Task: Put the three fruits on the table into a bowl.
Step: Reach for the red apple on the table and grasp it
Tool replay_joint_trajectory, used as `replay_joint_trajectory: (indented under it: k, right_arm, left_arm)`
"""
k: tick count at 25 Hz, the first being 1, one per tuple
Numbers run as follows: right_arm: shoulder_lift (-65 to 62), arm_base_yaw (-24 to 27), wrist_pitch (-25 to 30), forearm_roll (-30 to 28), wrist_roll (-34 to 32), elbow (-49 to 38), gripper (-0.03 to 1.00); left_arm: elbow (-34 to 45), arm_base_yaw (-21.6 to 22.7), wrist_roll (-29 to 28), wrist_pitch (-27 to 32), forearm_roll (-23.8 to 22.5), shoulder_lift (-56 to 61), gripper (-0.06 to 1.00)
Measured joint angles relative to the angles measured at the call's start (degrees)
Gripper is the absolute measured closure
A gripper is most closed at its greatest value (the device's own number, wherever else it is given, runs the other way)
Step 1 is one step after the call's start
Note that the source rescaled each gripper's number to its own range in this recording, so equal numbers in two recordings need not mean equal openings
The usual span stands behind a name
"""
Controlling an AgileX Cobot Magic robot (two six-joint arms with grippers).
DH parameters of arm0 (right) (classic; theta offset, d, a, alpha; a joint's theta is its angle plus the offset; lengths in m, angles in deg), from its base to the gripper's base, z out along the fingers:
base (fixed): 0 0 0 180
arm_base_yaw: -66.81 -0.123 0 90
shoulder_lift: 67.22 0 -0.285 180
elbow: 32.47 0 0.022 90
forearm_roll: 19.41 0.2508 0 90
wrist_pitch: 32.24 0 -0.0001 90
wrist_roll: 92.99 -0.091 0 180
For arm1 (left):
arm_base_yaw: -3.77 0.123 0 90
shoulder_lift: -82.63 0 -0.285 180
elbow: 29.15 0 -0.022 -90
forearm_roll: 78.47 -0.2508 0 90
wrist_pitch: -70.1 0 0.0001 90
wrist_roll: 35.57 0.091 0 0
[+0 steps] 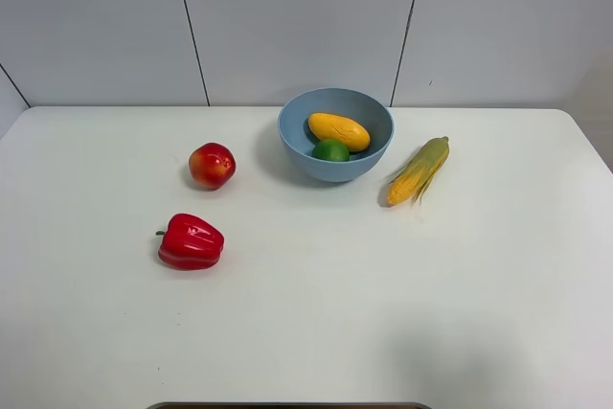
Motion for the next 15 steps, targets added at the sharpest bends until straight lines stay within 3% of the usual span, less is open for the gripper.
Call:
replay_joint_trajectory:
  k: [15]
  right_arm:
    - [0.0,0.0,0.0,0.0,0.0,0.0,0.28]
  left_arm:
    - [0.0,0.0,0.0,0.0,0.0,0.0,-0.06]
